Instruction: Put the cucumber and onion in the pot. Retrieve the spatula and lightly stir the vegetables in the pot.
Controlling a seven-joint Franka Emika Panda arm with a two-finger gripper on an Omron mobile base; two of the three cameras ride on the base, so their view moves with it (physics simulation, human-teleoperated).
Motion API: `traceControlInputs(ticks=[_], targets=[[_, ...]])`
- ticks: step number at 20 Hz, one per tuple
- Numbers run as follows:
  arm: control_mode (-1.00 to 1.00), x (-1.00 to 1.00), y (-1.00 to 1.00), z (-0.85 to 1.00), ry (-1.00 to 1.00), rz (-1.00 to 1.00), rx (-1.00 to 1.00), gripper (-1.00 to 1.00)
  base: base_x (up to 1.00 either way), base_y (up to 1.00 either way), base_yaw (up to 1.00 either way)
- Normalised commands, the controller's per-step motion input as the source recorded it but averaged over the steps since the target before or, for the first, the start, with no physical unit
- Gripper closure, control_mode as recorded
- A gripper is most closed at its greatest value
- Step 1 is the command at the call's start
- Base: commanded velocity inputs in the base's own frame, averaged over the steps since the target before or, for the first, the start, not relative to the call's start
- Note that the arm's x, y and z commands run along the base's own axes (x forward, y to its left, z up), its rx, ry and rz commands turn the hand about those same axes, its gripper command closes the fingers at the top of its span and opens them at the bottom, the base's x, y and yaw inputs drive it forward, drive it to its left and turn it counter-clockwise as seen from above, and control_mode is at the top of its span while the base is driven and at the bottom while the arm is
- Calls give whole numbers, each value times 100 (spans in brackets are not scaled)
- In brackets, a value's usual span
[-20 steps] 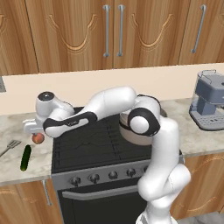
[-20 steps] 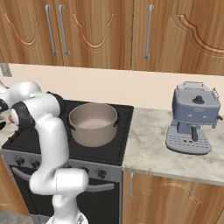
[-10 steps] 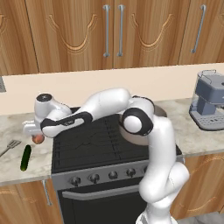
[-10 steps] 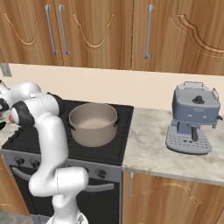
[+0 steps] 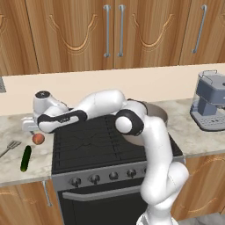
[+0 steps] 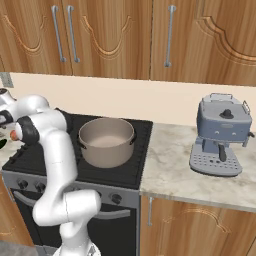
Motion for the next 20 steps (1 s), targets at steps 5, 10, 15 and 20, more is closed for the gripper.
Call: traceControlInputs(ticks=[5,10,15,20], targets=[[-100,3,0,-11,2,0,0,-100,0,0,0],[-100,0,0,-57,0,0,0,-100,0,0,0],[-100,8,4,-8,0,-1,0,-100,0,0,0],[-100,31,30,3,0,-5,0,-100,0,0,0]])
